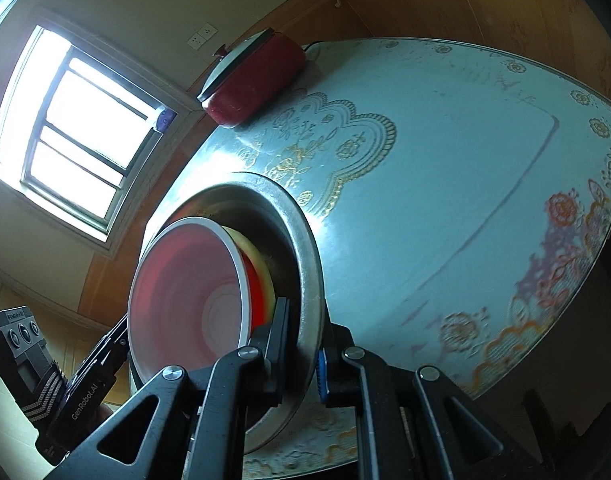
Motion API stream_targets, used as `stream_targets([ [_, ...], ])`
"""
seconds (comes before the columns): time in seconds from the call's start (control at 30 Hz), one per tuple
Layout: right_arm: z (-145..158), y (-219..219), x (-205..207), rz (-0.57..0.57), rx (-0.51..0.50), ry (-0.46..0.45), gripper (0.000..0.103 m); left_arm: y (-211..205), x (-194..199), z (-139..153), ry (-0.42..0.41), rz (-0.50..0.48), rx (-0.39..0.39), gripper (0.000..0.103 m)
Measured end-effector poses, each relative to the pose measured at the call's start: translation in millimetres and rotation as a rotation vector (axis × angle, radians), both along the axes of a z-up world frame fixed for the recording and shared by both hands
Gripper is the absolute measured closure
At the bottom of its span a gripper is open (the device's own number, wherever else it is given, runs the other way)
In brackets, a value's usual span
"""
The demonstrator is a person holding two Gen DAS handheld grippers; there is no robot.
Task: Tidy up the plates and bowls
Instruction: 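Lower the steel bowl onto the white floral plate stack with the right tool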
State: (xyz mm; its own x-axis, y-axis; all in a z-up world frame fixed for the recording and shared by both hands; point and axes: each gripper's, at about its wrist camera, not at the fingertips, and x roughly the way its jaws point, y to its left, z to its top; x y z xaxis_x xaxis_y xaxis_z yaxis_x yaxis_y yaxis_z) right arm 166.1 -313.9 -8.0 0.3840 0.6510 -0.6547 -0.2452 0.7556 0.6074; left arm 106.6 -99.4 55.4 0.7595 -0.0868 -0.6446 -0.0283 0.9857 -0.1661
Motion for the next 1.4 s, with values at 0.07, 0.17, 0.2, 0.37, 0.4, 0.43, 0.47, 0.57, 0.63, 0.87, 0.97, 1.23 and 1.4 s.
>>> stream_targets([
  [0.07, 5.4, 11.2, -7.5, 0.005, 0.002, -0.009, 0.093, 13.6, -6.8, 4.5, -0.006, -0.006, -0.004, 0.088],
  [0.17, 17.1, 32.0, -13.6, 0.017, 0.003, -0.029, 0.093, 36.3, -13.5, 11.8, -0.016, -0.008, -0.026, 0.089],
  [0.2, 20.8, 39.3, -15.8, 0.023, 0.002, -0.038, 0.093, 44.4, -15.9, 13.0, -0.019, -0.006, -0.034, 0.089],
  [0.37, 34.5, 79.1, -22.9, 0.062, -0.01, -0.062, 0.093, 83.1, -28.5, 14.9, -0.035, 0.02, -0.064, 0.09],
  [0.4, 35.4, 86.3, -24.2, 0.069, -0.013, -0.062, 0.093, 89.7, -31.0, 13.8, -0.036, 0.027, -0.066, 0.09],
  [0.43, 35.7, 94.0, -24.7, 0.076, -0.018, -0.063, 0.093, 96.3, -33.2, 11.9, -0.035, 0.034, -0.071, 0.09],
  [0.47, 35.3, 100.5, -25.3, 0.083, -0.025, -0.063, 0.093, 102.2, -35.4, 9.5, -0.032, 0.041, -0.072, 0.09],
  [0.57, 32.2, 115.8, -28.8, 0.097, -0.054, -0.053, 0.093, 116.4, -37.5, 0.3, -0.013, 0.061, -0.08, 0.09],
  [0.63, 27.4, 122.1, -29.2, 0.097, -0.072, -0.041, 0.093, 122.6, -37.2, -7.8, 0.006, 0.064, -0.084, 0.09],
  [0.87, 4.8, 128.9, -21.9, 0.075, -0.149, 0.008, 0.093, 126.6, -22.8, -42.3, 0.091, 0.049, -0.089, 0.089],
  [0.97, -4.6, 128.1, -16.9, 0.059, -0.159, 0.032, 0.093, 124.1, -17.8, -53.0, 0.122, 0.04, -0.085, 0.088],
  [1.23, -15.7, 124.7, -17.3, 0.046, -0.157, 0.063, 0.091, 123.4, -12.8, -67.5, 0.156, 0.021, -0.101, 0.087],
  [1.4, -14.5, 124.5, -20.7, 0.042, -0.162, 0.057, 0.091, 124.0, -15.0, -65.4, 0.154, 0.016, -0.121, 0.087],
])
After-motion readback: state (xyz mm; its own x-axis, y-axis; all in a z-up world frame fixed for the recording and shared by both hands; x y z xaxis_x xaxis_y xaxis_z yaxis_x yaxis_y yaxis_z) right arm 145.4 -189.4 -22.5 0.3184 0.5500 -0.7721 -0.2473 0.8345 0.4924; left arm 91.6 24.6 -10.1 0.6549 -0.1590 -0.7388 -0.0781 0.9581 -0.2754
